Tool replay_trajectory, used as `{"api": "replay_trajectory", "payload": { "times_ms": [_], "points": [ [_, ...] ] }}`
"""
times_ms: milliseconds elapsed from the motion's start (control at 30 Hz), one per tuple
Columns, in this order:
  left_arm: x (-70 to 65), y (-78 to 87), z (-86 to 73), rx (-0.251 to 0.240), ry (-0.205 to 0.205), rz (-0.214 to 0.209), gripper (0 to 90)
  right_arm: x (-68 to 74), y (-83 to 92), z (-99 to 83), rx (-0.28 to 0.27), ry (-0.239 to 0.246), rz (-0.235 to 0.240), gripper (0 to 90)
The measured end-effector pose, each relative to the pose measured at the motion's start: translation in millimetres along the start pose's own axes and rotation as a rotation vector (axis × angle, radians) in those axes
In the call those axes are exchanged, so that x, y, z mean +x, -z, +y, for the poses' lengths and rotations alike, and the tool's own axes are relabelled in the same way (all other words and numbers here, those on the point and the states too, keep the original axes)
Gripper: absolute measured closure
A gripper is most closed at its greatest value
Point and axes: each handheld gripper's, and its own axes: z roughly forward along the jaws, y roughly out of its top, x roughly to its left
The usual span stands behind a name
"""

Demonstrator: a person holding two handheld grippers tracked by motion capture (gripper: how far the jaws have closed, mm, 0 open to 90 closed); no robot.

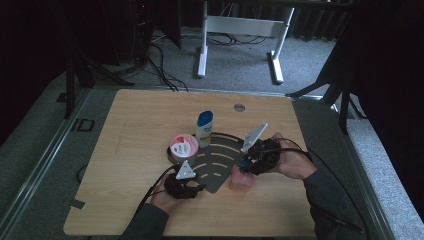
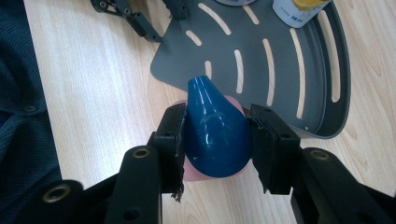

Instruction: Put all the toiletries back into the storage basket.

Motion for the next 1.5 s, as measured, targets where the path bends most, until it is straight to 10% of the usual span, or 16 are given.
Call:
{"api": "replay_trajectory", "payload": {
  "times_ms": [1500],
  "points": [
    [0.1, 0.0, 0.1, -0.001, 0.003, -0.001, 51.6, -3.0, -0.1, -0.7, -0.001, 0.011, 0.008, 58.4]
  ]
}}
